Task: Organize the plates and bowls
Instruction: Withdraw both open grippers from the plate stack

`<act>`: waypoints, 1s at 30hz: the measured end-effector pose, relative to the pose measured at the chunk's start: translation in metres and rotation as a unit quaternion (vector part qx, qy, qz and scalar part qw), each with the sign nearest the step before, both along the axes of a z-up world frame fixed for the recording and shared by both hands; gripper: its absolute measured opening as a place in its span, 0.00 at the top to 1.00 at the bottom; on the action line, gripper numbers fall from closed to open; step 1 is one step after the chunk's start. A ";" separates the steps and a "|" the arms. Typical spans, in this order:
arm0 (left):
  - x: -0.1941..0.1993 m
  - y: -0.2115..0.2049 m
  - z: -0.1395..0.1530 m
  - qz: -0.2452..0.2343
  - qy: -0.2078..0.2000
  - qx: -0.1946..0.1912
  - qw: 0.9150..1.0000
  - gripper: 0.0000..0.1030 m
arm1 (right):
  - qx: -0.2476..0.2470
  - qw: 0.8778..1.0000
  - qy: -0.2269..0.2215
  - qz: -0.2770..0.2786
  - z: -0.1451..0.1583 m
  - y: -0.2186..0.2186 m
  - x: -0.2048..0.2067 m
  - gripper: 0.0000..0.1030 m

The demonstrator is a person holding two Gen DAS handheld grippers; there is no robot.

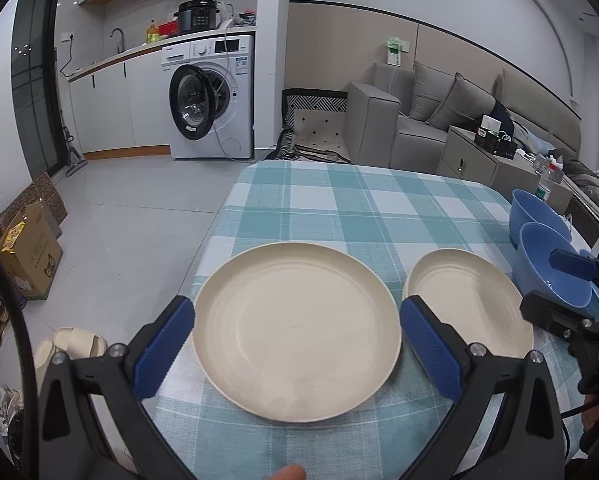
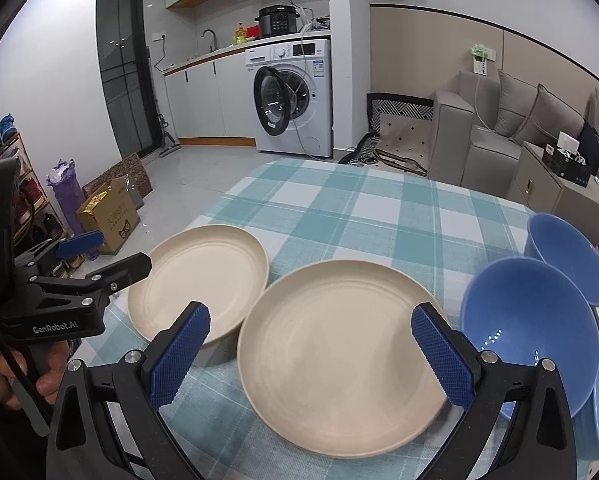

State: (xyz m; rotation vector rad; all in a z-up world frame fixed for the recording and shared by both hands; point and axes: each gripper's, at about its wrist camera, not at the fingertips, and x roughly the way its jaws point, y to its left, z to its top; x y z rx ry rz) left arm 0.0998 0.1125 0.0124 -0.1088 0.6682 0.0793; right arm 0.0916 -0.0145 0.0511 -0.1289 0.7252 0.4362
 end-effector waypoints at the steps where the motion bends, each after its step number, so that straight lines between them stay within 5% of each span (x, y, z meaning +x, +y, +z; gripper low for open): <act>1: 0.000 0.003 0.000 0.004 -0.001 -0.001 1.000 0.00 | 0.002 1.000 0.000 0.004 0.002 0.004 0.001 0.00; 15: 0.004 0.043 -0.010 0.054 0.008 -0.014 0.998 0.00 | -0.004 0.999 0.006 0.053 0.009 0.046 0.019 0.01; 30: 0.015 0.072 -0.038 0.087 0.043 -0.026 0.995 0.00 | -0.021 0.995 0.064 0.074 -0.028 0.076 0.062 0.01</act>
